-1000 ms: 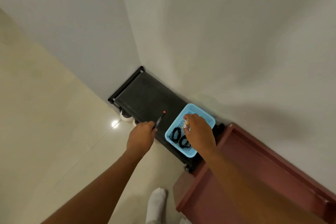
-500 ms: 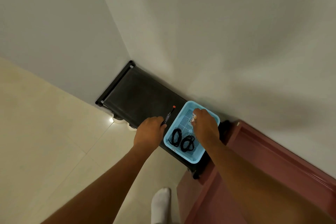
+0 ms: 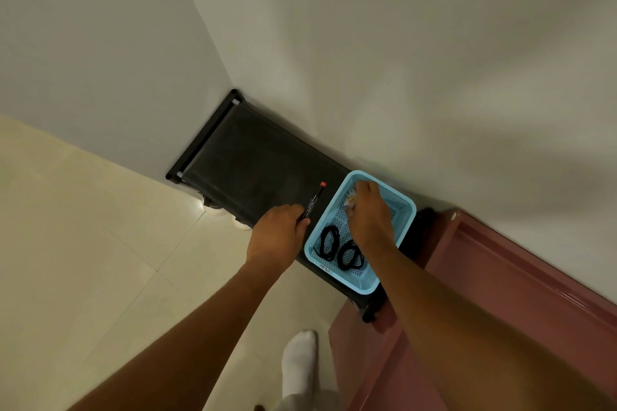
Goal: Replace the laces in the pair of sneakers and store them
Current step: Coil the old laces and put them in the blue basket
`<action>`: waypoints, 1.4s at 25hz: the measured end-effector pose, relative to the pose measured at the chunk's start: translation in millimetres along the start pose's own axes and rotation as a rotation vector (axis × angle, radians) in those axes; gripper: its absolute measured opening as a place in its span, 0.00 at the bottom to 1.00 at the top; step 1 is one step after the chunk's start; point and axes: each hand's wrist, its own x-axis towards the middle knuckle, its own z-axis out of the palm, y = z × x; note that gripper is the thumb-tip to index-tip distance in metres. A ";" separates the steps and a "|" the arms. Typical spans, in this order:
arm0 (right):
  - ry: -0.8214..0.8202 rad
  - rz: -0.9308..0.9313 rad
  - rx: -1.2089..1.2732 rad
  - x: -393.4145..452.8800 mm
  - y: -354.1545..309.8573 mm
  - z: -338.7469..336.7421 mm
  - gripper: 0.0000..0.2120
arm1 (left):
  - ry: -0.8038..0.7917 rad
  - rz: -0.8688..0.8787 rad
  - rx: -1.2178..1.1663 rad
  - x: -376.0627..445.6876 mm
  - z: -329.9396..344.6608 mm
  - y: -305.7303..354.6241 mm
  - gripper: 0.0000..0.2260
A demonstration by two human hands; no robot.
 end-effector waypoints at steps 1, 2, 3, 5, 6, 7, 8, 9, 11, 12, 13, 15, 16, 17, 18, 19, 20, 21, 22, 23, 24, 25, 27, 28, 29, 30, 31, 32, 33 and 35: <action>-0.003 0.004 0.024 -1.4 -0.3 -2.8 0.19 | -0.003 -0.002 0.002 0.2 -1.0 0.0 0.09; -0.002 0.014 0.046 -3.5 0.0 -6.7 0.19 | -0.005 -0.003 0.004 0.4 -2.4 1.1 0.09; -0.001 0.030 0.075 -6.4 1.5 -11.4 0.19 | -0.007 0.000 0.008 0.7 -4.0 3.7 0.10; 0.001 0.070 0.142 -15.1 6.2 -24.1 0.20 | -0.027 0.017 0.013 2.1 -7.6 14.1 0.12; 0.015 0.087 0.167 -19.6 9.0 -31.5 0.20 | -0.046 0.040 0.035 3.7 -9.7 21.4 0.13; 0.043 0.102 0.193 -24.2 11.9 -39.3 0.19 | -0.066 0.075 0.078 5.7 -10.9 29.7 0.15; 0.082 0.123 0.220 -27.2 14.7 -47.0 0.18 | -0.081 0.116 0.124 7.8 -11.2 38.8 0.15; 0.128 0.145 0.239 -29.6 18.1 -56.3 0.16 | -0.091 0.150 0.152 10.0 -10.9 50.2 0.14; 0.220 0.170 0.235 -32.6 27.1 -74.5 0.14 | -0.113 0.187 0.180 13.9 -6.3 73.6 0.14; 0.256 0.170 0.217 -33.3 31.5 -82.8 0.14 | -0.129 0.202 0.206 15.9 -2.0 84.0 0.13; 0.278 0.170 0.209 -33.7 36.3 -89.4 0.14 | -0.150 0.214 0.240 18.2 3.5 93.0 0.13; 0.290 0.169 0.260 -34.1 44.8 -98.5 0.15 | -0.181 0.241 0.309 23.0 16.0 105.8 0.10; 0.288 0.163 0.284 -33.7 47.6 -100.6 0.14 | -0.187 0.250 0.333 25.7 21.7 108.6 0.09; 0.290 0.155 0.296 -33.9 50.0 -102.3 0.14 | -0.195 0.254 0.356 28.4 26.6 110.4 0.09; 0.290 0.150 0.296 -34.0 53.6 -102.7 0.14 | -0.202 0.257 0.385 31.1 31.6 112.2 0.09; 0.289 0.146 0.295 -34.3 57.3 -102.4 0.14 | -0.204 0.259 0.413 33.7 35.8 113.6 0.09; 0.287 0.141 0.294 -35.0 60.6 -101.8 0.14 | -0.202 0.261 0.432 36.1 39.8 114.1 0.09; 0.283 0.136 0.291 -35.9 63.8 -100.9 0.13 | -0.204 0.260 0.444 38.7 43.7 114.5 0.09; 0.279 0.129 0.288 -37.7 66.6 -100.0 0.13 | -0.213 0.261 0.457 41.3 47.5 114.8 0.09; 0.271 0.124 0.285 -40.1 68.8 -99.3 0.13 | -0.226 0.260 0.468 42.4 50.7 115.7 0.09; 0.264 0.122 0.282 -42.4 70.1 -99.2 0.12 | -0.232 0.258 0.474 42.7 52.7 116.6 0.10; 0.258 0.122 0.281 -44.7 70.9 -99.3 0.12 | -0.231 0.253 0.472 41.8 54.3 117.6 0.10; 0.244 0.125 0.281 -49.0 72.9 -98.3 0.11 | -0.206 0.230 0.446 38.8 56.3 118.7 0.12; 0.239 0.122 0.282 -50.9 73.4 -97.4 0.11 | -0.189 0.212 0.433 37.8 57.1 117.7 0.12; 0.240 0.120 0.287 -52.2 73.6 -96.9 0.10 | -0.173 0.193 0.426 37.5 57.3 116.6 0.11; 0.243 0.119 0.293 -52.9 73.8 -96.5 0.10 | -0.161 0.175 0.420 37.8 57.3 114.6 0.10; 0.247 0.120 0.299 -52.6 74.0 -96.6 0.10 | -0.153 0.161 0.412 38.9 57.3 112.6 0.10; 0.251 0.121 0.305 -52.3 74.0 -97.0 0.10 | -0.149 0.152 0.403 39.9 57.3 110.1 0.09; 0.252 0.124 0.311 -52.1 73.6 -97.7 0.10 | -0.151 0.144 0.392 40.4 57.4 107.9 0.08; 0.251 0.128 0.315 -52.6 73.0 -100.4 0.11 | -0.154 0.121 0.357 40.9 57.2 105.1 0.08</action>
